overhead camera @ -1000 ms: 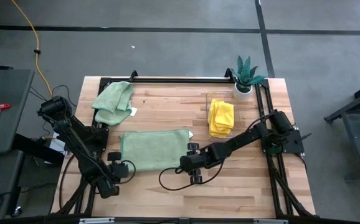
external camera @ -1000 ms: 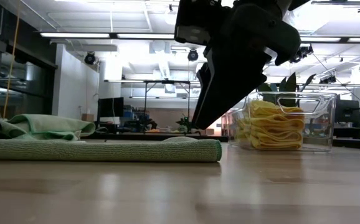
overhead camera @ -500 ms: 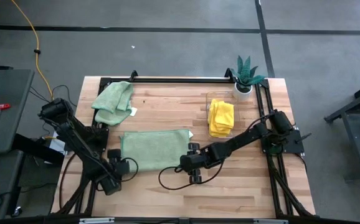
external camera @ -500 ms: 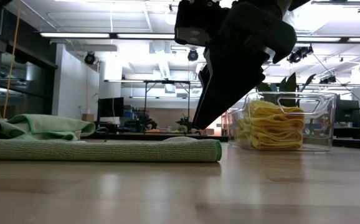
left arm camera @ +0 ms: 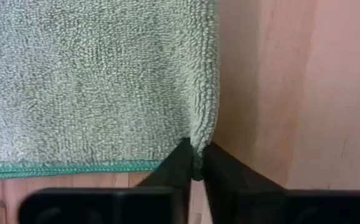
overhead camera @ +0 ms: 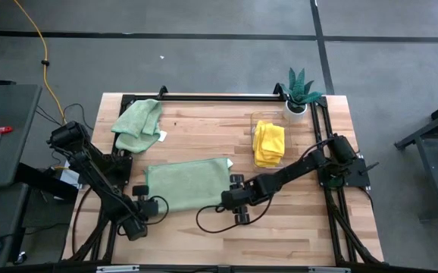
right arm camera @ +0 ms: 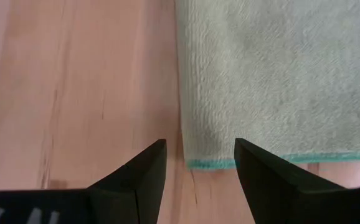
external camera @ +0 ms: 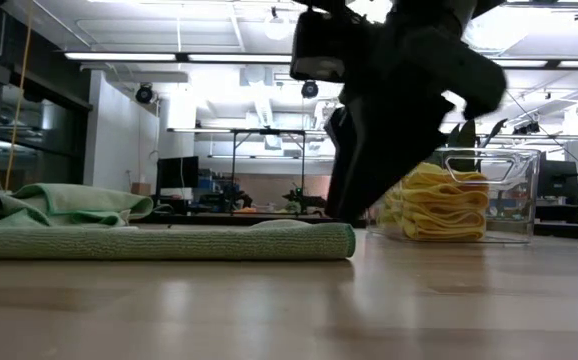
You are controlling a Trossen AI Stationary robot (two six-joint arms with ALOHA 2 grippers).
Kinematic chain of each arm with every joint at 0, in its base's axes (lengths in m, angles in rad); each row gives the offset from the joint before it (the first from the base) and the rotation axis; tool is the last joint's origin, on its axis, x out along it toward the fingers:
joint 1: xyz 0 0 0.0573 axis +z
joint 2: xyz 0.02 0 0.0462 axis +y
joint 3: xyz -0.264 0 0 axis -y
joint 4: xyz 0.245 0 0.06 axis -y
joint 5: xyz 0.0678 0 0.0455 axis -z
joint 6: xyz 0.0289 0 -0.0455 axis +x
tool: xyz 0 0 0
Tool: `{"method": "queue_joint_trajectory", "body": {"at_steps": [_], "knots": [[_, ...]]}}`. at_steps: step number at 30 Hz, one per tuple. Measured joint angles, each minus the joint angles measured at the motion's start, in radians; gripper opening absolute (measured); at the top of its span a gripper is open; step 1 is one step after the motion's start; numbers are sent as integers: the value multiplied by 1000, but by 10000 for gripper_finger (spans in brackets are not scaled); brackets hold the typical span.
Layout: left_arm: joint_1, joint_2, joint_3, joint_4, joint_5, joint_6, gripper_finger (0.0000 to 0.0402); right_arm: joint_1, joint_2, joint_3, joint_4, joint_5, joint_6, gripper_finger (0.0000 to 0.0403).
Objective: Fold microfiber towels
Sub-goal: Fold the bottom green microfiber towel
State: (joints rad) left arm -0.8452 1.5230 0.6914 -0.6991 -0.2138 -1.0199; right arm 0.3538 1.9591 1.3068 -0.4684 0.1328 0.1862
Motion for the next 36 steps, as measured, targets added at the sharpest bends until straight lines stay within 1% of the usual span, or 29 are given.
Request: {"method": "queue_joint_trajectory", "body": {"at_steps": [1, 2, 5, 7, 17, 19, 20, 22, 25, 26, 28, 30, 32, 36], "knots": [[0, 0, 0, 0, 0, -1, 14, 0, 0, -2, -4, -14, -12, 181], [0, 0, -1, -1, 0, -1, 10, 1, 0, -2, -4, -30, -28, 181], [0, 0, -1, -4, 0, 2, 17, 7, 10, -2, 14, -24, -59, 181], [0, 0, -1, -4, -1, 2, 9, 7, 20, -3, 20, -4, -72, 181], [0, 0, -2, -6, -1, -1, 3, 16, 84, 1, 58, -9, -55, 177], [0, 0, -2, -8, 6, 0, 2, 21, 85, 2, 48, -3, -40, 162], [1, 0, -2, -8, 10, -1, 2, 24, 85, 2, 34, -3, -24, 148], [1, 0, -2, -8, 19, -9, 2, 29, 86, 4, 12, -8, 15, 107], [0, 0, -3, 5, 28, -46, 1, 42, 87, 5, -14, -27, 100, 26], [-1, 0, -3, 13, 30, -65, 1, 50, 87, 5, -16, -28, 141, 14], [-8, 0, -5, 34, 29, -120, 1, 68, 86, 4, -17, -35, 248, 17], [-20, 1, -5, 83, 21, -192, 1, 92, 84, 3, -19, -78, 336, 14], [-36, 3, -5, 156, 25, -261, 0, 118, 79, 2, -15, -137, 406, 5], [-68, 4, -4, 320, 32, -371, 0, 175, 79, 8, 34, -282, 535, 4]]}}
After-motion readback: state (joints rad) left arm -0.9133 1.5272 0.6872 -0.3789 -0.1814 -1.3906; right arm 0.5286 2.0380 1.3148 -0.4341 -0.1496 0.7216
